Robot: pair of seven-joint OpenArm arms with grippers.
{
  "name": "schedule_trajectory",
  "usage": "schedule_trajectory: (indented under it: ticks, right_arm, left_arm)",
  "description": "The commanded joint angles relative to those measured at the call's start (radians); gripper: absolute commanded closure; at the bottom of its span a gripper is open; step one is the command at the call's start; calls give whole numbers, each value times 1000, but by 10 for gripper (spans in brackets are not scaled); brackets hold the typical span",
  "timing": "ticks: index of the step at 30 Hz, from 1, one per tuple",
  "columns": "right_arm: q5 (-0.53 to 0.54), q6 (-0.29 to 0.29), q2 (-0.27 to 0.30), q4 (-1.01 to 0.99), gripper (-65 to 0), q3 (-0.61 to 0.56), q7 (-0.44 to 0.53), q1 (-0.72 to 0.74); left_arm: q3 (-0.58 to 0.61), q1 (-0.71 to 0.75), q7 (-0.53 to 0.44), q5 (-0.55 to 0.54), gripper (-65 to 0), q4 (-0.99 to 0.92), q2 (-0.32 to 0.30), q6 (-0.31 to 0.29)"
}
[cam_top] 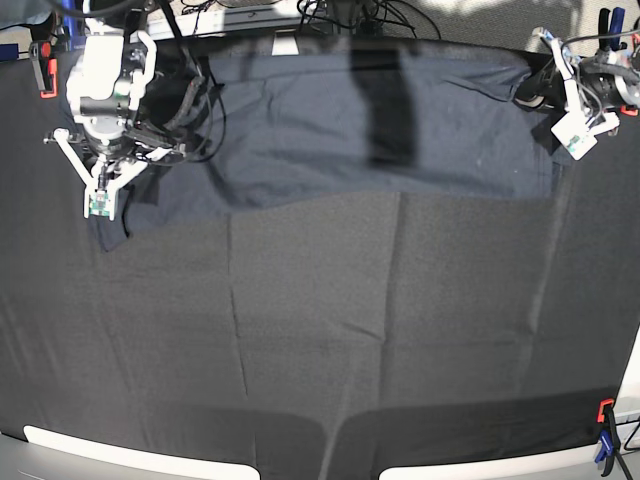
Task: Layout the t-shirt on the table in an organized manner, then fold the t-shirt properly
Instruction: 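Hold both shirt corners and stretch them apart along the collar edge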
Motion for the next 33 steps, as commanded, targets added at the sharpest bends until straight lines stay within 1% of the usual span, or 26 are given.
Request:
schedule_trajectory:
  ticks: [1,4,7,8,9,10,13,15,17,18,21,23,24,25,27,28,29,31,33]
  right_arm:
    - [-8,-11,8,16,0,4,30,6]
    - [-8,-11,8,16,0,4,44,6]
    - [-8,-11,8,16,-189,4,57,6]
    - [-8,-11,8,16,-241,4,66,6]
    - [-16,-11,8,16,-283,4,77,6]
    - [-33,-11,8,16,-309,4,77,6]
    - [-72,-10,8,47,-312,4,68,7]
    - [-105,-10,8,99,-312,4,80,5]
    - [-113,-10,9,166,-312,4,91,6]
    - [-113,-10,8,203,-312,4,91,6]
    - [-113,-10,8,295,-312,4,90,6]
    - [-113,-10,8,332,-312,4,80,6]
    - [-112,-9,8,341,-312,4,72,5]
    - [-112,-9,8,344,-312,4,63,5]
    - [-101,-8,8,343,-312,4,45,3]
    - [-89,2,8,343,-312,4,43,-1]
    - [-70,29,8,343,-312,4,43,-3]
    - [2,107,8,344,-312,4,45,-9]
    - [109,204,8,343,-312,4,52,-20]
  left_arm:
    - [-10,-2,-16,-13,0,14,-16,-6]
    - [-10,-2,-16,-13,0,14,-16,-6]
    - [-10,-3,-16,-13,0,14,-16,-6]
    - [-10,-3,-16,-13,0,14,-16,-6]
    - [-10,-3,-17,-13,0,14,-16,-6]
    - [-10,-3,-26,-13,-12,14,-16,-6]
    - [-10,-4,-72,-13,-149,14,-16,-6]
    - [-10,-6,-92,-13,-198,15,-16,-6]
    - [-11,-8,-96,-17,-207,24,-16,-4]
    - [-11,-9,-96,-16,-207,34,-16,18]
    - [-24,-9,-97,-14,-207,82,-16,38]
    - [-50,-12,-132,0,-207,103,-16,38]
    - [-68,-17,-166,27,-207,103,-16,40]
    - [-84,-25,-187,66,-207,100,-16,72]
    - [-115,-47,-204,119,-208,81,-16,192]
    - [-127,-60,-201,120,-207,62,-17,237]
    - [-137,-70,-197,114,-207,36,-17,260]
    - [-141,-89,-172,60,-207,-31,-17,267]
    - [-141,-106,-148,-34,-207,-114,-16,266]
